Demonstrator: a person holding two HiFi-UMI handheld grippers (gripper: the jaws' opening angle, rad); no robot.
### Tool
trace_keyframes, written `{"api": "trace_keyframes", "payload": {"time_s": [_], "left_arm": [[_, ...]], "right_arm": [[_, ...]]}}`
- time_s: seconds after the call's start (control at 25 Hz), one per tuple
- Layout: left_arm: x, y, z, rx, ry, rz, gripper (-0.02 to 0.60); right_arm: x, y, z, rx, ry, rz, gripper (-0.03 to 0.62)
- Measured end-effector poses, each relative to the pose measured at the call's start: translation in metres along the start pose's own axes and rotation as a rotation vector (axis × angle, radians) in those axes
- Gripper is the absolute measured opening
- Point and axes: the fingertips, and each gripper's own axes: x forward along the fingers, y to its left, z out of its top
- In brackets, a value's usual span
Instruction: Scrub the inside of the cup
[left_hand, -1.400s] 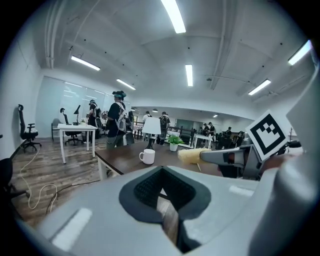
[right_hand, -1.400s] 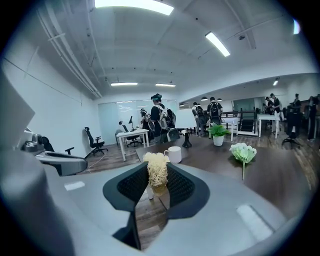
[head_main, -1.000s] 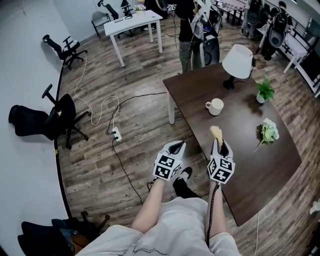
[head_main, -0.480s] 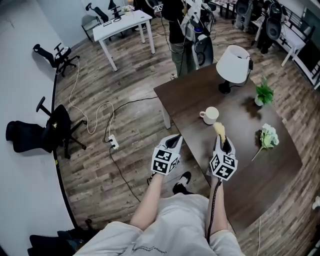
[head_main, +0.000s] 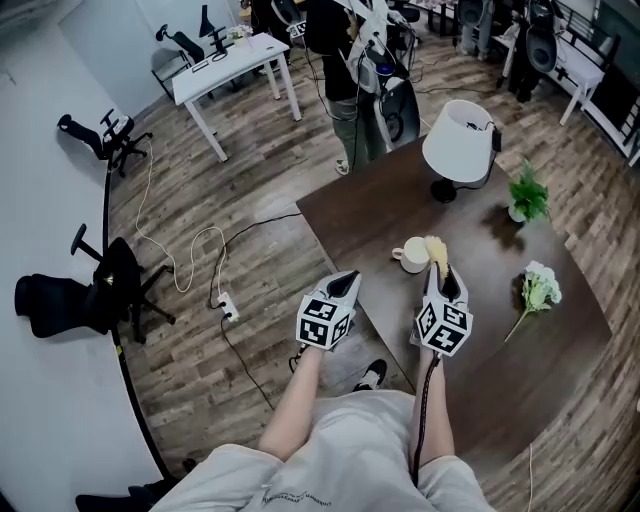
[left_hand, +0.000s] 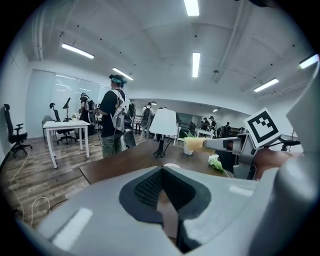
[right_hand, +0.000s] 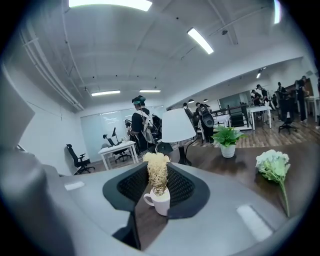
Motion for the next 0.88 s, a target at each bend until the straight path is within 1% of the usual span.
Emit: {"api": "trace_keyframes", "payload": {"time_s": [0.12,0.32,0.36,0.52,0.76,0.88], "left_arm": [[0.016,0.002,0.002,0.005,-0.002,-0.025,0.0],[0.037,-0.007,-0.004,0.081,0.033,-0.059,0.0],[0.04,-0.009,-0.006,0.086,0.041,-0.066,0.0],[0.047,-0.009,-0.004,0.025,0.015,-0.091,0.0],[0.076,-0.004,-0.001,0.06,0.015,-0.122,0.0],[0.097,-0.003,0.005,0.084,0.014,-0.17,0.0]], "right_arm": [[0.014,-0.004,-0.001,0.034,0.003,-0.002,0.132],[0.022,-0.005,-0.006,0.048,0.035,0.011,0.132],[0.022,-0.007,-0.008,0.046,0.046,0.016,0.133],[0.016,-0.02,-0.018,0.022,0.092,0.021,0.133],[0.013,-0.047,-0.03,-0.008,0.15,-0.028,0.133],[0.019,-0.052,-0.026,-0.034,0.165,-0.036,0.133]]}}
